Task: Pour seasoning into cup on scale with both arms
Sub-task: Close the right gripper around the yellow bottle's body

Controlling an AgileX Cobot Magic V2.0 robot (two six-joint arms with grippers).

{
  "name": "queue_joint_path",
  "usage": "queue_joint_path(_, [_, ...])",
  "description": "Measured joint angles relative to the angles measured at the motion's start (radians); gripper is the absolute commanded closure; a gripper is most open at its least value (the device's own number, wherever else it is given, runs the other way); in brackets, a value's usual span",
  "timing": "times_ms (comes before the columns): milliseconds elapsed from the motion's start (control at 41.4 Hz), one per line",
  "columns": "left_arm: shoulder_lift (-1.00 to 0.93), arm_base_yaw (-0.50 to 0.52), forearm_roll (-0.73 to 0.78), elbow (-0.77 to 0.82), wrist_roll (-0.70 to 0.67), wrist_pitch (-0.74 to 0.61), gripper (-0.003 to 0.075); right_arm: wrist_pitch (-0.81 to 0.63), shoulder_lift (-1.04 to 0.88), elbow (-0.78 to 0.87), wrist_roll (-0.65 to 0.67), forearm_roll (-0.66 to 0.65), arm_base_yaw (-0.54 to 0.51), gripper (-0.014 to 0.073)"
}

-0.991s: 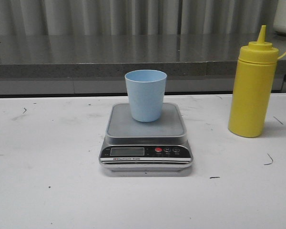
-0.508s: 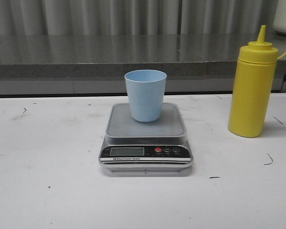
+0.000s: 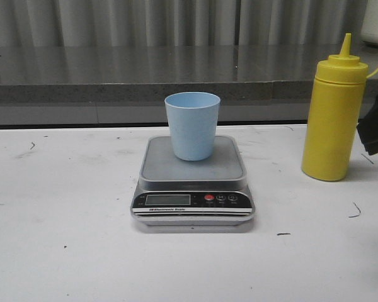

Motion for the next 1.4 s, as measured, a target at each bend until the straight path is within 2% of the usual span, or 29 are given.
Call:
queue_joint_path(121, [0.000,0.000,0.000,0.000,0.000,0.000,0.0365,-0.191,0.081,0.033,0.001,0.002,0.000,-0.0017])
queue_joint_path(338, [0.000,0.000,0.000,0.000,0.000,0.000,0.0365,-0.436,0.256,0.036,0.007,0.008,0.000,-0.0017])
queue_joint_path(677, [0.000,0.000,0.000,0.000,0.000,0.000,0.0365,-0.819,0.483,0.032,0.127,-0.066,0.000,-0.0017])
queue_joint_path(822, [0.000,0.000,0.000,0.000,0.000,0.000,0.0365,-0.865,0.552,-0.002,0.132,-0.070,0.000,-0.0017])
queue_joint_path(1281, [0.000,0.000,0.000,0.000,0.000,0.000,0.0365,-0.875,0.722,-0.202,0.132,-0.018,0.000,-0.0016])
queue_joint_path(1402, [0.000,0.000,0.000,0.000,0.000,0.000,0.0365,-0.875,0.757,-0.249,0.132,-0.018,0.000,0.0057])
